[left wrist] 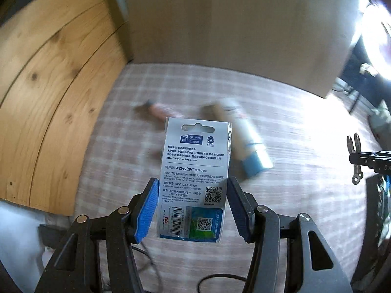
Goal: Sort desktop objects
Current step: 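Carry the card package and tongs to the black box and open both tools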
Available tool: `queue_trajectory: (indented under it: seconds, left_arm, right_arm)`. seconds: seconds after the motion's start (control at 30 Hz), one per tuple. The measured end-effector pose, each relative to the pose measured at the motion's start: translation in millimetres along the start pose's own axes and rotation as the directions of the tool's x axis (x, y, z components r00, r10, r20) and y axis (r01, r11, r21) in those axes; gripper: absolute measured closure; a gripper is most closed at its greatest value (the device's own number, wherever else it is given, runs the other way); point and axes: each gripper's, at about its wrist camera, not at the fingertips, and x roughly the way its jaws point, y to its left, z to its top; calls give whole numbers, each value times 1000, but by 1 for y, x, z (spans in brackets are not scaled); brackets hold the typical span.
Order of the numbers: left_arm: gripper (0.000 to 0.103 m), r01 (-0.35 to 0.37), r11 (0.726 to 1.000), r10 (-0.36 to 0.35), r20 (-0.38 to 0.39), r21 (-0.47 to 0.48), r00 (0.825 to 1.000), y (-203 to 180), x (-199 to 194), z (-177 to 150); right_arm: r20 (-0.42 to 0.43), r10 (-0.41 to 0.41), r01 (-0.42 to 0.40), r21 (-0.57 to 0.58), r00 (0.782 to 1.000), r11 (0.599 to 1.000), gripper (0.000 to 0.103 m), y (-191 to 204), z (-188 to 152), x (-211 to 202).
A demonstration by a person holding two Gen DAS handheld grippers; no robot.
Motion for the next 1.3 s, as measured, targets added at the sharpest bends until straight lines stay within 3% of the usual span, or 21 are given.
queue_trajectory:
  seconds: [0.17,0.33,0.67,0.9,1.07,1.3]
  left_arm:
    - [50,62,992,-65,19,112,998,-73,-29,-6]
    - [50,140,956,-146,6,260,989,-164,-45,-19]
    - [50,306,836,-305,-78,455,949,-335,-73,-60]
    - [50,397,721,-380,-155,568,912,-434,-94,-102]
    - [49,430,641,-410,-191,636,892,-493,-109,-129]
    - [49,440,583,-417,-213,683,884,-552,-117,-151]
  right_arm:
    - [41,-14,11,71,999,997,82,-66,-41,-27]
    - [65,-56,44,173,996,984,82,-140,-85,-59]
    - [82,-187,138,405,979,904,82,-284,-174,-112]
    - [74,-249,175,522,966,835,82,-364,-235,-143]
    - [65,-261,178,571,963,801,82,-403,-262,-153]
    - [56,-258,176,591,965,787,82,-432,-278,-153]
